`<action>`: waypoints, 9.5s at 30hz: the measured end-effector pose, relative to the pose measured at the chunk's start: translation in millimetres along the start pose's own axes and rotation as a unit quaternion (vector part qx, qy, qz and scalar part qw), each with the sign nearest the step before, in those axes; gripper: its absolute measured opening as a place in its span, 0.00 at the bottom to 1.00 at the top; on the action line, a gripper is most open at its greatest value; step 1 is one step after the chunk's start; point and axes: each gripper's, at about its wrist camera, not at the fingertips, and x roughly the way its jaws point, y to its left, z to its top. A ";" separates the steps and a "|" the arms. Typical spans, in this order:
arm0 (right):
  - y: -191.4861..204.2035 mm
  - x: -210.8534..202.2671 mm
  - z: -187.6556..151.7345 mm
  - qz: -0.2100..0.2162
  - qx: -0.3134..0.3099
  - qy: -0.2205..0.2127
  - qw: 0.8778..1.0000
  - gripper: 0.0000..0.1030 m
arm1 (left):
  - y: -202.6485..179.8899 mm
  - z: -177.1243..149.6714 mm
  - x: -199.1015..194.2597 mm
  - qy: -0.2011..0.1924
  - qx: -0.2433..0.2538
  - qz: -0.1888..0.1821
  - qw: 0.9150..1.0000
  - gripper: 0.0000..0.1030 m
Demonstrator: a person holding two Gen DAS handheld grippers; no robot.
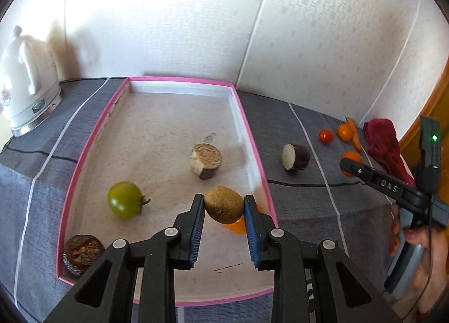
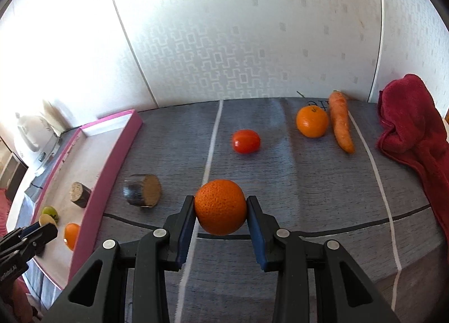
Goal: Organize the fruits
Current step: 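Carry the brown fruit into the tray and open left tool while right holds the orange, then lower the large orange into the tray and open the right tool, then move the left tool to the dark eggplant slice while right approaches the red tomato, then grasp the eggplant slice with left tool while right grasps the red tomato, then carry the eggplant slice into the tray and open the left tool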
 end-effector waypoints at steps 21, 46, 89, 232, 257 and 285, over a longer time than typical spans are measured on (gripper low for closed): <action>52.2 -14.2 0.2 0.071 -0.031 -0.044 0.996 0.35 | 23.5 -23.5 4.8 0.057 0.045 0.044 0.996 0.28; 108.5 -10.4 -11.7 0.119 -0.105 -0.052 0.986 0.35 | 38.0 -20.1 -13.9 0.037 0.018 0.028 0.999 0.53; 171.0 27.0 -24.0 0.083 -0.243 -0.038 0.966 0.42 | 57.1 -17.6 -30.9 -0.009 -0.028 0.119 0.992 0.86; -12.1 48.5 37.9 -0.023 -0.014 -0.008 1.000 0.30 | -45.3 44.5 50.5 0.007 0.016 -0.020 1.000 0.25; 56.2 34.0 27.3 0.044 -0.067 -0.028 0.996 0.31 | 66.1 57.5 19.1 -0.018 -0.074 0.045 0.996 0.24; 62.3 24.4 23.5 0.061 -0.073 -0.039 0.995 0.31 | 101.1 58.3 17.1 -0.031 -0.111 0.088 0.989 0.54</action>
